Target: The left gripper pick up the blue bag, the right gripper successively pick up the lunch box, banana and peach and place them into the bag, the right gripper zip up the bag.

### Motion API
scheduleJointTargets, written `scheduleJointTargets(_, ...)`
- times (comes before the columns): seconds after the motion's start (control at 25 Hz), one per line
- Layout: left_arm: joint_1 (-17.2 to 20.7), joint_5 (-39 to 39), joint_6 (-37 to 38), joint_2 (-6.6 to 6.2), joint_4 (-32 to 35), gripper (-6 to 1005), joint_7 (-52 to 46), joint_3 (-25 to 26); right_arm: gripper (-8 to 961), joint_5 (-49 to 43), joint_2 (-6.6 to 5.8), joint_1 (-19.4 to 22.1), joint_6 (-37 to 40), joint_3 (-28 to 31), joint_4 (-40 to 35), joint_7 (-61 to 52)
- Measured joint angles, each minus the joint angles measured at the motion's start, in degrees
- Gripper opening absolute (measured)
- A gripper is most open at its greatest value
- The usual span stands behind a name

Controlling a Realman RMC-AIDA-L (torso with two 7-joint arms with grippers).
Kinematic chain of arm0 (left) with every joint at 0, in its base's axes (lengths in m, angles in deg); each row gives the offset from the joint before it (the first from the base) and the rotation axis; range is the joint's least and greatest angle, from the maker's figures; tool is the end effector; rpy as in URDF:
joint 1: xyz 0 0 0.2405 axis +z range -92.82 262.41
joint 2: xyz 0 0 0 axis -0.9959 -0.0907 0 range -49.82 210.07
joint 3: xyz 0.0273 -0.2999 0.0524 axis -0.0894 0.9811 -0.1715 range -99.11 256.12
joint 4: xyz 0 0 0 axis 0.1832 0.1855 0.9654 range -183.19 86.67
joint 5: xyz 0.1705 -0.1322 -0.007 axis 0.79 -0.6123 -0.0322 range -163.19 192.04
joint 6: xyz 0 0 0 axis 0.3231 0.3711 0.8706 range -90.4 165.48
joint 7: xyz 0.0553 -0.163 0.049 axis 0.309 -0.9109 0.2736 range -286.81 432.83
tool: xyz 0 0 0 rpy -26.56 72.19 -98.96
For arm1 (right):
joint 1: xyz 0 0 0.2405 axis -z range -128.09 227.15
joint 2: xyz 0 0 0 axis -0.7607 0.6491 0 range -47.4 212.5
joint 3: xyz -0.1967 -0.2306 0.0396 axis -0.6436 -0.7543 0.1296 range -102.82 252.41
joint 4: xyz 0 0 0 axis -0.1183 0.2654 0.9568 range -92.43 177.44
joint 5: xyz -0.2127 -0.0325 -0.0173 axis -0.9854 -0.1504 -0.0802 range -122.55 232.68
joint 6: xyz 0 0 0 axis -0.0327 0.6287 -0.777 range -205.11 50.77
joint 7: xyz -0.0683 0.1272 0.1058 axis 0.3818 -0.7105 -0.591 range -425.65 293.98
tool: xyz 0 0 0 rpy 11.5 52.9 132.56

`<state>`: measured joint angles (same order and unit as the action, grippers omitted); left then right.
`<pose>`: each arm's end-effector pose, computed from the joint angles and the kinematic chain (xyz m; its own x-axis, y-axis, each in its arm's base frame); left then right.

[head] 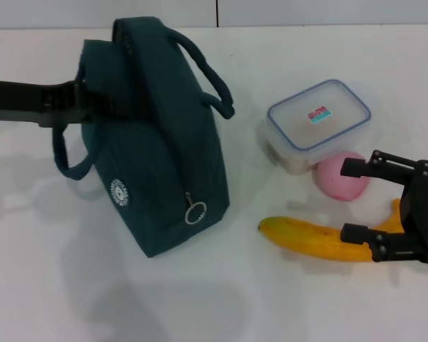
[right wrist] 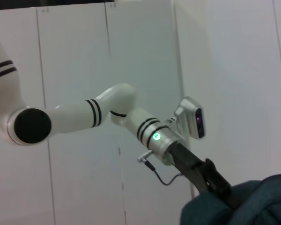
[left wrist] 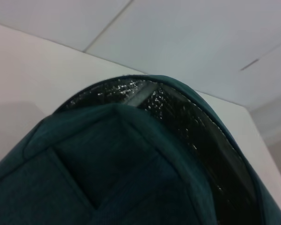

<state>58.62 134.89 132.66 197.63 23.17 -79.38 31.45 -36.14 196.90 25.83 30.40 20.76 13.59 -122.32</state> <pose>-0.2630 0.3769 0.0277 0.2691 0.8737 0.4052 0.9513 -0.3067 0.0297 0.2745 0.2962 -0.0302 0.6907 -0.0238 -0.7227 -0.1280 -0.9877 -0.0898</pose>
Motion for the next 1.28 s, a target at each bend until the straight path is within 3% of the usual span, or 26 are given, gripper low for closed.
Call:
scheduleJointTargets(0.28,-0.2,-4.5,3.0,-0.52,-3.1,241,0.5,-0.1,856,0.0,0.23,0.0,-1.9,3.0,0.0,-4.1)
scheduleJointTargets(0.52,0.4,-4.3,5.5,-0.30,-3.4,40,1.1,-0.1,856,0.9,0.88,-0.3,-9.2,12.6,1.2,-13.0)
scheduleJointTargets(0.64,0.6,-4.3,5.6,-0.39,-3.5,31,1.0,-0.1,856,3.4,0.73,-0.8,-17.3,16.7,3.3,-20.3)
scheduleJointTargets(0.84,0.7,-4.3,6.0,-0.29,-3.6,31,1.1,-0.2,857,6.4,0.40,-1.6,-34.2,18.2,4.0,-33.1)
scheduleJointTargets(1.12,0.2,-4.3,6.0,-0.11,-4.2,31,1.6,-0.2,849,6.7,-1.31,-8.7,-44.9,17.6,13.4,-34.2)
scheduleJointTargets(1.2,0.0,-4.3,6.0,-0.06,-4.2,31,1.8,-0.2,845,6.1,-1.15,-10.5,-46.6,17.3,15.4,-33.7)
scheduleJointTargets(1.28,-0.2,-4.4,6.0,-0.04,-4.2,31,1.9,-0.2,841,5.7,-0.19,-11.5,-47.7,16.8,15.8,-33.5)
